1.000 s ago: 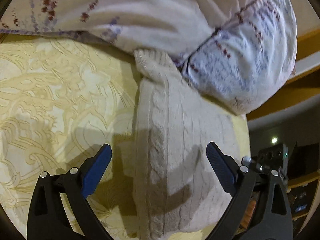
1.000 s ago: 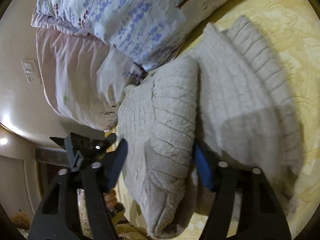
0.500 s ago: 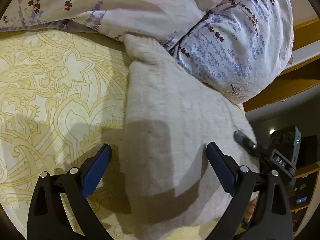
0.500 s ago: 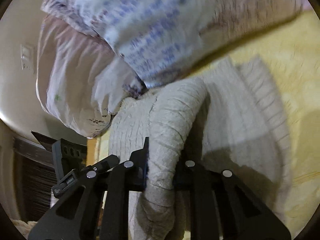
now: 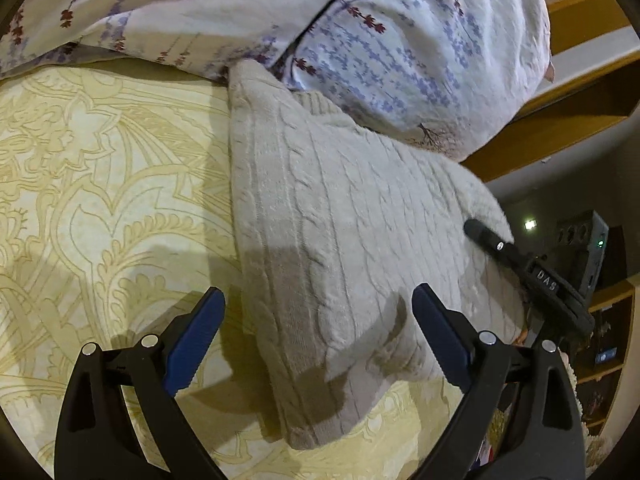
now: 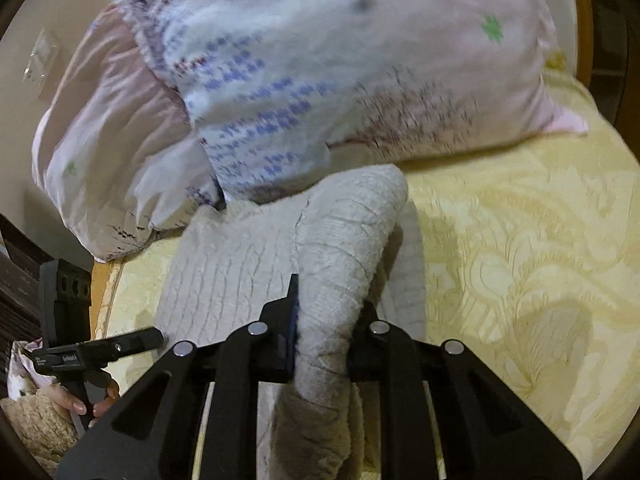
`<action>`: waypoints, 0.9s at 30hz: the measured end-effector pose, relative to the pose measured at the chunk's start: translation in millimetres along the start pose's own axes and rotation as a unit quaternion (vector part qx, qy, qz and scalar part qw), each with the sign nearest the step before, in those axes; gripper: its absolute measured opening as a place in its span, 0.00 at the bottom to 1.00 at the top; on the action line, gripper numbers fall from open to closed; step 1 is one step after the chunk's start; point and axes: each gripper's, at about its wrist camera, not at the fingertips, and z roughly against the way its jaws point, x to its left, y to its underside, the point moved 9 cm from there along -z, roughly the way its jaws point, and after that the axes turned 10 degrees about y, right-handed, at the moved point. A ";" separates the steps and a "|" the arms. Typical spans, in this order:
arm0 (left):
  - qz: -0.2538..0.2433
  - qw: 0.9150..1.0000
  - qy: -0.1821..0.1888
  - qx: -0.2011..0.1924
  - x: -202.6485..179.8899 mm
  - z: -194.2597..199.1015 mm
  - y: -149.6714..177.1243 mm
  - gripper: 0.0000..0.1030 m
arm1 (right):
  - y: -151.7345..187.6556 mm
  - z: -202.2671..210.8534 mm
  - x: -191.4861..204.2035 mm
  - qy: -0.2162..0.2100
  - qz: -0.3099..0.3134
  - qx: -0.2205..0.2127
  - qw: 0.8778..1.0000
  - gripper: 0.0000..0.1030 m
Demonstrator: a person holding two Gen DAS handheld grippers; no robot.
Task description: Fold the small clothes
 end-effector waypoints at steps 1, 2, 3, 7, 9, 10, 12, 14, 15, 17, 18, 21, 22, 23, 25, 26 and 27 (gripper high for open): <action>-0.001 1.000 0.002 0.002 -0.5 0.1 0.9 0.92 | -0.2 0.9 -1.1 0.003 0.001 -0.005 1.000 0.16; -0.002 1.000 0.005 0.004 -1.7 -0.3 2.8 0.92 | 1.6 -2.8 -6.6 0.015 0.004 -0.005 1.000 0.16; -0.003 1.000 0.008 0.007 -5.1 -6.2 1.7 0.92 | 5.0 -7.4 -13.2 0.027 0.007 0.002 1.000 0.16; -0.006 1.000 0.016 0.023 -7.3 -9.6 10.7 0.88 | 20.0 -37.0 -33.9 0.029 -0.046 0.056 0.997 0.25; -0.010 0.999 0.021 0.025 -10.9 -8.4 14.8 0.88 | 16.0 -24.8 -38.9 0.011 -0.074 0.043 0.996 0.32; -0.009 0.999 0.025 0.025 -12.1 -7.7 16.8 0.88 | 15.0 -18.3 -40.8 0.002 -0.082 0.037 0.996 0.38; -0.003 0.999 0.031 0.027 -13.0 -5.9 21.6 0.86 | 18.2 -3.6 -45.7 -0.021 -0.104 0.034 0.994 0.46; 0.003 0.999 0.037 0.027 -13.5 -3.7 25.3 0.86 | 26.5 7.2 -49.0 -0.038 -0.119 0.035 0.992 0.47; 0.007 0.999 0.039 0.026 -13.8 -2.6 28.3 0.85 | 31.1 10.6 -48.5 -0.045 -0.124 0.036 0.991 0.47; 0.008 0.999 0.040 0.028 -11.9 6.9 35.0 0.84 | 44.8 20.2 -49.8 -0.054 -0.130 0.039 0.989 0.46; 0.008 0.999 0.040 0.029 -11.8 7.5 37.4 0.83 | 51.9 24.9 -48.8 -0.060 -0.131 0.041 0.989 0.46; 0.010 0.999 0.040 0.034 -11.9 9.2 44.8 0.78 | 64.4 32.6 -44.2 -0.073 -0.129 0.042 0.988 0.46; 0.009 0.999 0.038 0.036 -11.6 8.8 47.2 0.77 | 67.1 33.8 -41.7 -0.074 -0.128 0.042 0.988 0.46; 0.009 0.999 0.036 0.038 -11.7 7.1 48.3 0.74 | 71.7 34.8 -40.5 -0.074 -0.126 0.044 0.988 0.46; 0.008 0.998 0.035 0.045 -11.4 6.1 53.1 0.70 | 77.0 32.6 -37.6 -0.071 -0.123 0.048 0.989 0.42; 0.006 0.998 0.035 0.049 -12.2 4.7 55.1 0.64 | 79.9 31.8 -36.0 -0.069 -0.119 0.048 0.989 0.30; 0.003 0.998 0.037 0.054 -13.6 2.5 56.9 0.57 | 82.2 31.5 -36.4 -0.063 -0.114 0.049 0.990 0.23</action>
